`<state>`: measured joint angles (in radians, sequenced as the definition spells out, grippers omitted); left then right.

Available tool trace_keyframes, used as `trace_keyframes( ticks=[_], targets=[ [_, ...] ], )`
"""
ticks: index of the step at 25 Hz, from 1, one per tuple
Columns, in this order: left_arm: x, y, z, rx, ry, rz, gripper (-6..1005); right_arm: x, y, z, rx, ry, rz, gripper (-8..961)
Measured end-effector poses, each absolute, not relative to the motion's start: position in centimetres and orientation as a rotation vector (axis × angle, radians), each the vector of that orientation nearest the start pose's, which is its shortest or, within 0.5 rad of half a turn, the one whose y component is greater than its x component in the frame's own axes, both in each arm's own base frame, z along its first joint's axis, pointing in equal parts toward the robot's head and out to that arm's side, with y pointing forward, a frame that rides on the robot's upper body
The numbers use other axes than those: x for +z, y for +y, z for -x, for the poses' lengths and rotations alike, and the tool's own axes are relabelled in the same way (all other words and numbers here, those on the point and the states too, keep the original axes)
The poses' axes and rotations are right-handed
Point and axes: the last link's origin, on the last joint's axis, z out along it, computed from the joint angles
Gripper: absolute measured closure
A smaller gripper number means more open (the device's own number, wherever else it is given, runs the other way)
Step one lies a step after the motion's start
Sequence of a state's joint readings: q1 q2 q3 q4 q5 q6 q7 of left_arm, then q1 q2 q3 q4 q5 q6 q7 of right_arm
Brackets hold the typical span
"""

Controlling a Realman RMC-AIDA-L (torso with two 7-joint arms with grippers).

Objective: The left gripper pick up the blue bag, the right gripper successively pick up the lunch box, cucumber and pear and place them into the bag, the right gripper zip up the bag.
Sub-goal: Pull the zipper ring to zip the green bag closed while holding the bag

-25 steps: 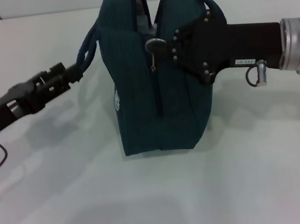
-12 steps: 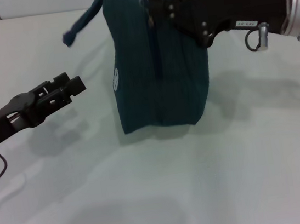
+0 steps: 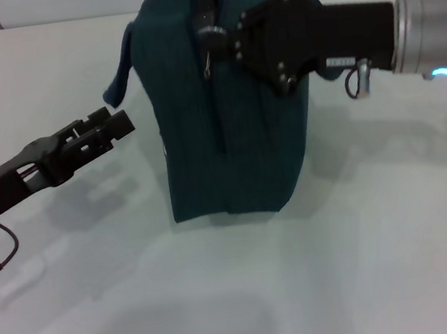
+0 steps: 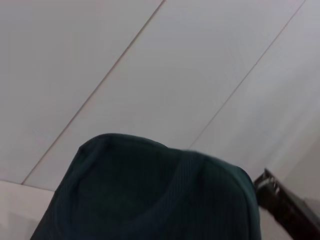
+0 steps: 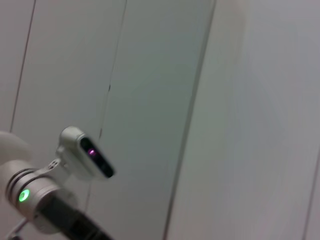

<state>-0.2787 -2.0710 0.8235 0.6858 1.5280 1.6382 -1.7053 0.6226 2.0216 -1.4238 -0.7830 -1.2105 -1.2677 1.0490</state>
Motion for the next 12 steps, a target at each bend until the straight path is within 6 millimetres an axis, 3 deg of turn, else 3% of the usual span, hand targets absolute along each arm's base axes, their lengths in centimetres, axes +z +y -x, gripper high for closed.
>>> trace_keyframes(
  ticks=[6, 12],
  targets=[
    [2.6, 28.8, 27.6, -1.243, -1.14, 2.385, 234, -3.5, 36.6, -12.4, 0.954, -0.218, 2.693, 949],
    [1.6, 29.1, 27.1, -1.208, -1.154, 2.438, 237, -3.6, 36.5, -12.1, 0.975, -0.224, 2.696, 949]
  ],
)
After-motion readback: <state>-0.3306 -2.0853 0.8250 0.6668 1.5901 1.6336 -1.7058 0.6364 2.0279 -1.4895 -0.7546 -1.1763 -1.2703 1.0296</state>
